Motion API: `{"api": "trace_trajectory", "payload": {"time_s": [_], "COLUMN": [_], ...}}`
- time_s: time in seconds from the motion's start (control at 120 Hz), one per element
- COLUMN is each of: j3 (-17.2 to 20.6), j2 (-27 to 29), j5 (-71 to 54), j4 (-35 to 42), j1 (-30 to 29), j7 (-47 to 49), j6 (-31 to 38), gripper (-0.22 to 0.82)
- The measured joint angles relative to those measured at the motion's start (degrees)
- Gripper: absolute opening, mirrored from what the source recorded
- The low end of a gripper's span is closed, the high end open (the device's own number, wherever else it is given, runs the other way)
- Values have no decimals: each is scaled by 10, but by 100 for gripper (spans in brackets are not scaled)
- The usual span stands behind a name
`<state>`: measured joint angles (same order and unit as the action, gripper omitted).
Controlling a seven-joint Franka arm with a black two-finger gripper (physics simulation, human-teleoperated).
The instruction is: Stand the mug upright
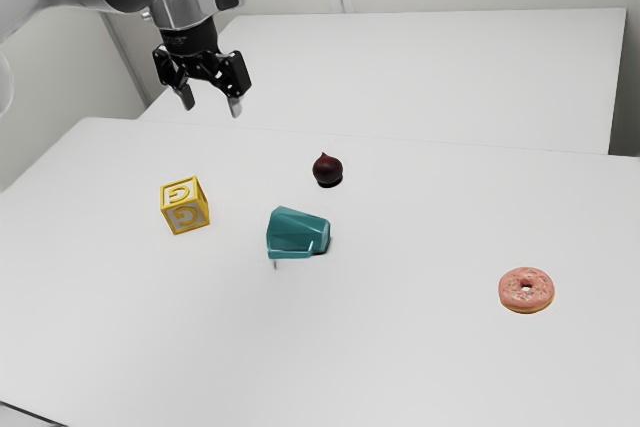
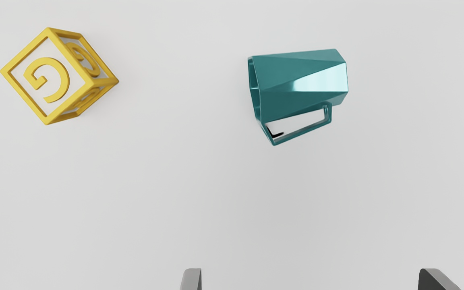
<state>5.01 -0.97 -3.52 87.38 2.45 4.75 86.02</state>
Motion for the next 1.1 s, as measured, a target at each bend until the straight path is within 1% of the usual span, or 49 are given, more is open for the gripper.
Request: {"api": "trace_trajectory", "payload": {"time_s": [0.2, 0.4, 0.533, 0.658, 0.858, 1.1], "j3": [0, -3, -3, -5, -8, -9], "j2": [-1, -22, -41, -56, -82, -89], "j5": [0, 0, 1, 28, 68, 124], "j4": [0, -7, -15, -15, -3, 76], "j1": [1, 1, -24, -55, -81, -111], "j7": [0, 0, -3, -10, -27, -55], "j6": [2, 3, 3, 9, 40, 129], "gripper": [59, 59, 59, 59, 59, 59]}}
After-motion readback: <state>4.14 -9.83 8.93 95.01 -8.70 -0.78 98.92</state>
